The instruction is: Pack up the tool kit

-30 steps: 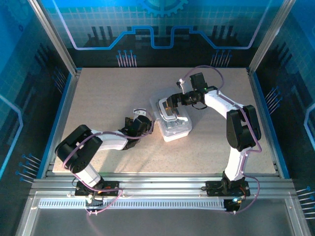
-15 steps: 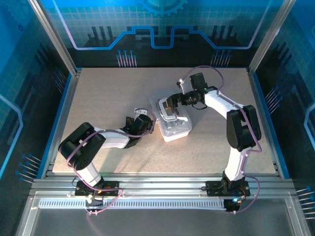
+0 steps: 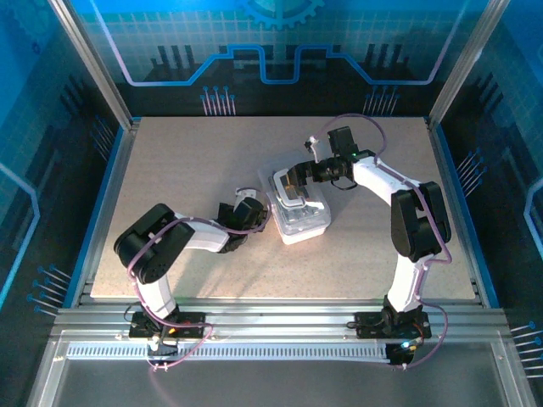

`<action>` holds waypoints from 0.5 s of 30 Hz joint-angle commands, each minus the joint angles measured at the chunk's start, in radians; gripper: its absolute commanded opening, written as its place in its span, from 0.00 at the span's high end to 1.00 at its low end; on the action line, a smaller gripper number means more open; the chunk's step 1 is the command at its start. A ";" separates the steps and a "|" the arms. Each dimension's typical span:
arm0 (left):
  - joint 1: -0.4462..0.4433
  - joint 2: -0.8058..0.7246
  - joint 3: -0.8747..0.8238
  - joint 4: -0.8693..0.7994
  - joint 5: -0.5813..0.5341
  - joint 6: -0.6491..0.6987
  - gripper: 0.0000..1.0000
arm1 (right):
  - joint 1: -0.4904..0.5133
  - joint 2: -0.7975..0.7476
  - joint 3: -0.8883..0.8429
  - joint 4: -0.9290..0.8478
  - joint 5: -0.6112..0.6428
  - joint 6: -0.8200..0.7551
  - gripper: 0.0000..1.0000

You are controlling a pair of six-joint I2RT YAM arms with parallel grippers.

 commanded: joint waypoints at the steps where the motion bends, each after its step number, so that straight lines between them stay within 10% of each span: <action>1: -0.007 0.014 0.069 0.074 0.040 0.026 0.01 | 0.057 0.069 -0.078 -0.197 -0.065 0.020 0.00; 15: -0.006 0.002 0.129 0.033 0.032 0.093 0.01 | 0.065 0.050 -0.072 -0.206 -0.042 0.023 0.00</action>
